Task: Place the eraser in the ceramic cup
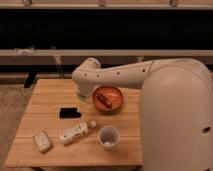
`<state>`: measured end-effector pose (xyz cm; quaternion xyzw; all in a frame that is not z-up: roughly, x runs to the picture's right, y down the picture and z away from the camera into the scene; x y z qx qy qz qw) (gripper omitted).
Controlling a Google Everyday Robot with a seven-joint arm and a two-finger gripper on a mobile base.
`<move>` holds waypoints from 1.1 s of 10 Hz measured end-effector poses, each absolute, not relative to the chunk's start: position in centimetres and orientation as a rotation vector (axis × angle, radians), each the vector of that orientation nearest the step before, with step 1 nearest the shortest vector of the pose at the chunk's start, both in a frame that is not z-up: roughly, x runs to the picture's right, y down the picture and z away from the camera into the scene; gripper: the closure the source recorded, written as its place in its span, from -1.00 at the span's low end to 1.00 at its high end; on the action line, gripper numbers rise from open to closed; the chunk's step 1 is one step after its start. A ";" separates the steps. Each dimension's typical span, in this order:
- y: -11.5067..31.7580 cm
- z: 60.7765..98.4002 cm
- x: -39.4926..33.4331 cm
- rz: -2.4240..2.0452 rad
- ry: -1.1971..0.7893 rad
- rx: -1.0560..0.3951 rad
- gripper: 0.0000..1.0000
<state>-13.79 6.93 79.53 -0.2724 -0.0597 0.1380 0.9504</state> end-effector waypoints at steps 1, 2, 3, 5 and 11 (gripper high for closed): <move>7.8 79.7 -15.7 0.238 -0.136 -0.548 -0.60; 8.5 80.2 -17.4 0.200 -0.149 -0.544 -0.60; 9.0 80.8 -19.2 0.170 -0.163 -0.546 -0.60; 9.5 82.5 -21.0 0.137 -0.186 -0.552 -0.60; 11.0 86.4 -22.7 0.141 -0.194 -0.596 -0.60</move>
